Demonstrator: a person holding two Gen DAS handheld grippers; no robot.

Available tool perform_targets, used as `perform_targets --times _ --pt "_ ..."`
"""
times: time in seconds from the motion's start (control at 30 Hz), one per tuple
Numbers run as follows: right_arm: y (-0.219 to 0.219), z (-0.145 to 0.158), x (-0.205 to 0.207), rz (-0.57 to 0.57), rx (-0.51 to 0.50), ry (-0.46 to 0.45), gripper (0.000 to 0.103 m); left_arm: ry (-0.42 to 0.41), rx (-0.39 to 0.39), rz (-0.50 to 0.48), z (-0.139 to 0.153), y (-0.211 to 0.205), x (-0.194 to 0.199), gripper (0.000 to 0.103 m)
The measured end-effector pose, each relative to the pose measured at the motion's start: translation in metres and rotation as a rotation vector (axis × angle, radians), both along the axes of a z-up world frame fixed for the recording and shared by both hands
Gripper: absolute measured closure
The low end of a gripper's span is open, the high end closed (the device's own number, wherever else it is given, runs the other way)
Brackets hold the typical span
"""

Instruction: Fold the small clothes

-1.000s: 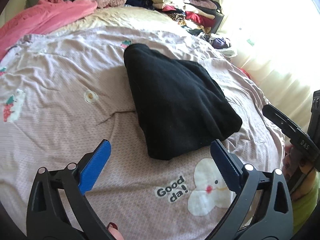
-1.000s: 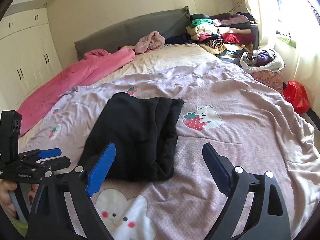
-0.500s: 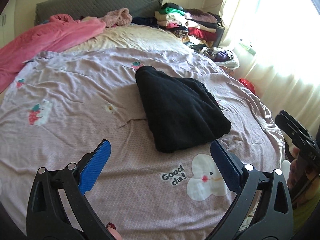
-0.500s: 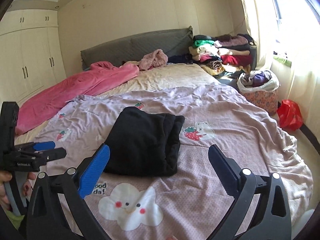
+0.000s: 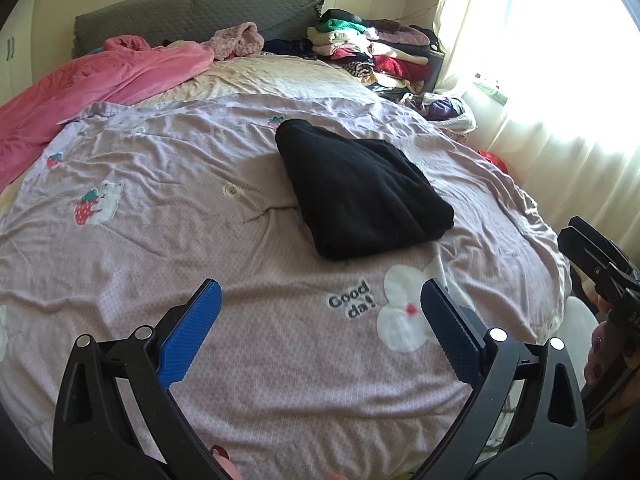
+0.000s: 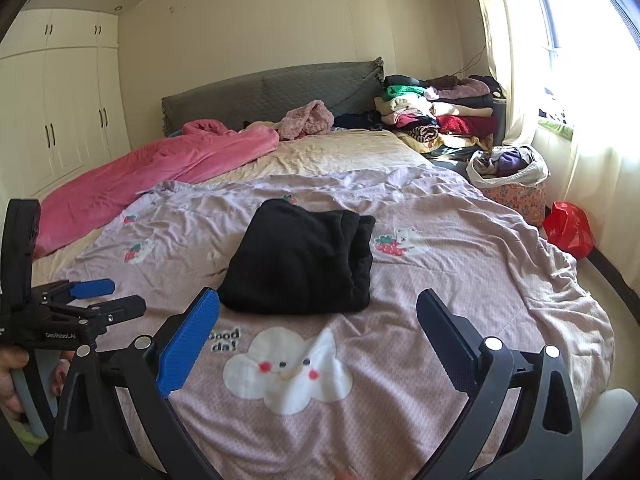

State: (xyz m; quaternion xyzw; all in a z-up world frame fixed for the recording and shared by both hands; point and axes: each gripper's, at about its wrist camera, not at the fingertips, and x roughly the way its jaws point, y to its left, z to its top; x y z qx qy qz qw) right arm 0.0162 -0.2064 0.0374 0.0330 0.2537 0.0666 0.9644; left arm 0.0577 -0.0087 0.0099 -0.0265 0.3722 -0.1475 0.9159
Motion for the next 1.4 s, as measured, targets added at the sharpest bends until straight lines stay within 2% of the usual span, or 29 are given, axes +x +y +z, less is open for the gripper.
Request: perform_targets --times 0.27,0.37,0.5,0.67,1.4 --pt "0.012 -0.034 -0.005 -0.004 0.001 0.112 0.004 0.029 0.022 0.005 -0.020 0.000 -0.015 0.009" --pt "0.019 -0.044 -0.004 -0.010 -0.027 0.133 0.004 0.048 0.031 0.026 -0.028 0.004 -0.018 0.009" --pt "0.024 -0.055 -0.004 -0.006 0.001 0.174 0.004 0.056 0.047 0.063 -0.032 0.010 -0.024 0.009" --pt "0.029 -0.060 -0.003 -0.002 -0.029 0.171 0.004 0.052 0.055 0.091 -0.035 0.012 -0.027 0.009" --pt "0.022 -0.068 -0.002 -0.012 -0.010 0.180 0.004 0.054 0.077 0.103 -0.042 0.011 -0.029 0.009"
